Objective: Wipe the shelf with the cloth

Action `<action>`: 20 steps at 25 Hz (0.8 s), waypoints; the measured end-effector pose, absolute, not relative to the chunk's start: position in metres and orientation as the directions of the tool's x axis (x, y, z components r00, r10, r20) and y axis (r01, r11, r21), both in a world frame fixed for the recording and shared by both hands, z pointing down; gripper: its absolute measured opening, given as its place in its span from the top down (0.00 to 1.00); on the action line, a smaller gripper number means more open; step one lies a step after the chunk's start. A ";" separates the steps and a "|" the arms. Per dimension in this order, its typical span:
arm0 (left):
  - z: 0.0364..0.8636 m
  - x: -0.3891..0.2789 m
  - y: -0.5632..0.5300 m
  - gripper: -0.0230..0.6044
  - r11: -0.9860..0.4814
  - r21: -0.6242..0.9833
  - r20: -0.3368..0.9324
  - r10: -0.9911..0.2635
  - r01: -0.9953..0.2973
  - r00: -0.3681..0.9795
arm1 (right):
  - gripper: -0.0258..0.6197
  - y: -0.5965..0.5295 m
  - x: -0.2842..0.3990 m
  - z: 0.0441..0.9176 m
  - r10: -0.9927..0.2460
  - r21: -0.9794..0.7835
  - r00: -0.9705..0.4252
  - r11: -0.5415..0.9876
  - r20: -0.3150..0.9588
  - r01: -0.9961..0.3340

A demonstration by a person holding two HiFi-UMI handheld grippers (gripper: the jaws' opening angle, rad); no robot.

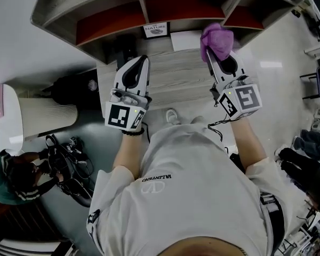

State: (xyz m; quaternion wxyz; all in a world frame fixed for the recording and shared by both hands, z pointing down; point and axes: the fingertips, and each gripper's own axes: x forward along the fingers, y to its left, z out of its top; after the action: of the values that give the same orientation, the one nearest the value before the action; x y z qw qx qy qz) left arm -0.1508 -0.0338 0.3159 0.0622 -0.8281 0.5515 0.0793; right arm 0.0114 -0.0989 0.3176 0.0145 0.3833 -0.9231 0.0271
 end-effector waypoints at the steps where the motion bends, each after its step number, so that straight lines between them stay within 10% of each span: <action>1: 0.316 -0.152 -0.039 0.97 -0.384 -0.013 -0.199 -0.904 -0.923 0.378 | 0.84 -0.102 0.004 0.318 -0.700 -0.037 -0.713 0.712 0.048 -0.702; 20: 0.343 -0.159 -0.145 0.97 -0.291 0.042 -0.141 -0.949 -0.956 0.283 | 0.84 -0.183 -0.091 0.346 -0.567 -0.067 -0.819 0.817 0.091 -0.573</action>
State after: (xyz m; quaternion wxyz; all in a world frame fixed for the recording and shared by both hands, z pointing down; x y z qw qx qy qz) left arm -0.1588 -0.1452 0.3426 0.0253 -0.8004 0.5948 0.0693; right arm -0.0909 -0.1832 0.3461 0.0332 0.2991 -0.9525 0.0457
